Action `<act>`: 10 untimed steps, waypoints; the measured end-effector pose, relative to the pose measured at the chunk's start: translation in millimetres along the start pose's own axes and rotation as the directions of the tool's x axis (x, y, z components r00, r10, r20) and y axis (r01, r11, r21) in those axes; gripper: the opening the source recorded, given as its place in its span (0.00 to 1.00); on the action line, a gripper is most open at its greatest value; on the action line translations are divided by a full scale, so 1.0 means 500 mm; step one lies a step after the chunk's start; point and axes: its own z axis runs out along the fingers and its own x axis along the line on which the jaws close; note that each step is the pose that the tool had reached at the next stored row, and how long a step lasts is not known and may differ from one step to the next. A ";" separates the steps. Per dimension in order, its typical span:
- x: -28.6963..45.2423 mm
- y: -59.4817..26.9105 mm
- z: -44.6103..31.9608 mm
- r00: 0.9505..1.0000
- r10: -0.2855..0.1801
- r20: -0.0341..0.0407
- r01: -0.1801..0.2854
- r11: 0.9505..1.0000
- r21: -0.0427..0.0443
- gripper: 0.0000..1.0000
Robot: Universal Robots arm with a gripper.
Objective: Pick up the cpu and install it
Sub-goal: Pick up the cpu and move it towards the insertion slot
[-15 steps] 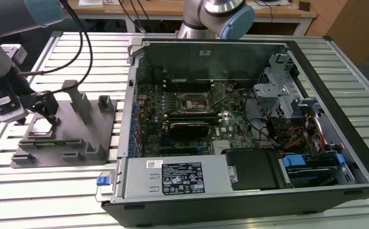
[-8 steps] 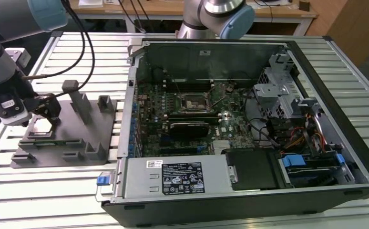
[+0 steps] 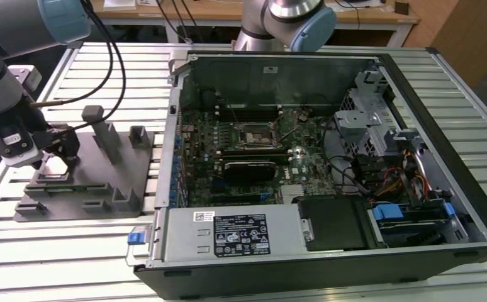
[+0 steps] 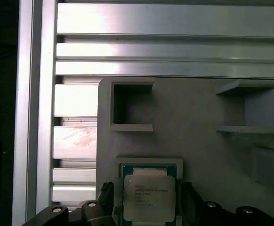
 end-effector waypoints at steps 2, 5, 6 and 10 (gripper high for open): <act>0.000 0.000 0.000 1.000 0.000 0.000 0.000 1.000 0.000 0.68; 0.000 0.000 0.000 1.000 0.000 0.000 0.000 1.000 0.000 0.66; 0.000 0.000 0.000 1.000 0.000 0.000 0.000 1.000 0.000 0.66; 0.000 0.000 0.000 1.000 0.000 0.000 0.000 1.000 0.000 0.53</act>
